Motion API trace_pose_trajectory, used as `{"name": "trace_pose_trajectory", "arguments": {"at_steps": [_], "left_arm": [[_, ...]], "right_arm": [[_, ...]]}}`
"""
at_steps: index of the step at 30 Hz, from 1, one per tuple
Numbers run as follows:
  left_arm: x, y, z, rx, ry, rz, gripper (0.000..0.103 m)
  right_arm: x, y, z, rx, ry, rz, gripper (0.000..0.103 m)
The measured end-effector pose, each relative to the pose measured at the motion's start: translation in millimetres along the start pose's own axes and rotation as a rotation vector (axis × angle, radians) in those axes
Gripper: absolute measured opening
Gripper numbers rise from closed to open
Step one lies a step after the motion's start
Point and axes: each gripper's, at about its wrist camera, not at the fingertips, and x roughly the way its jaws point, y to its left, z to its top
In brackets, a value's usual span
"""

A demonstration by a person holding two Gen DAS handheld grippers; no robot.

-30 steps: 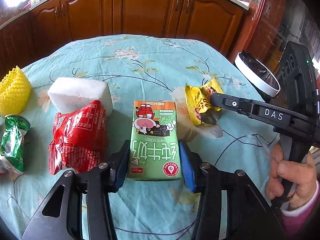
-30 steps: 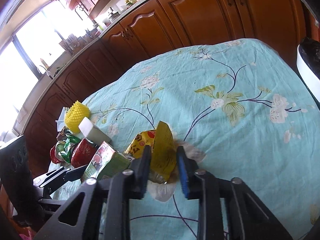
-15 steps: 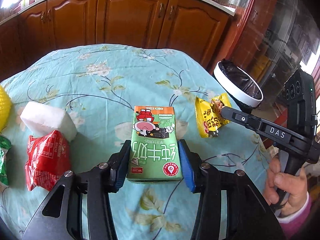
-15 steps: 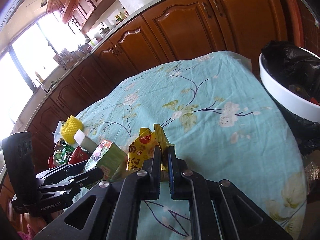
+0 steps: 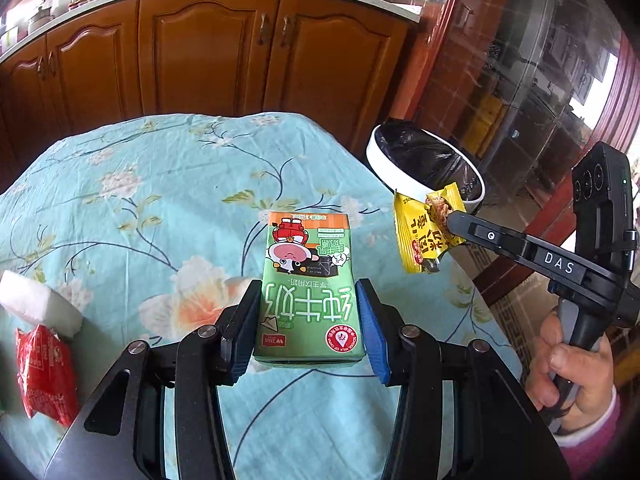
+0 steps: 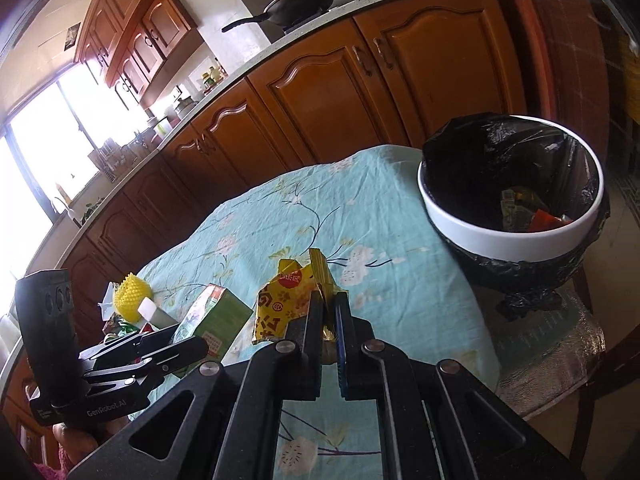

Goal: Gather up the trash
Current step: 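Carry the green carton and yellow wrapper over the bin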

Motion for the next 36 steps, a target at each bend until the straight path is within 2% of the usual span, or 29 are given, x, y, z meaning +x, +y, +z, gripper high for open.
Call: {"name": "trace_pose_trajectory", "arguments": {"at_steps": [13,36], "left_arm": [[20,-37,24,0.062,0.009,-0.040,0.045],[53,-92,72,0.176,0.007,-0.076,0.045]], "right_arm": [[-25,-31,8,0.041,-0.048,-0.043,0.005],[-45,-87,36,0.090,-0.109,-0.118,0.005]]}}
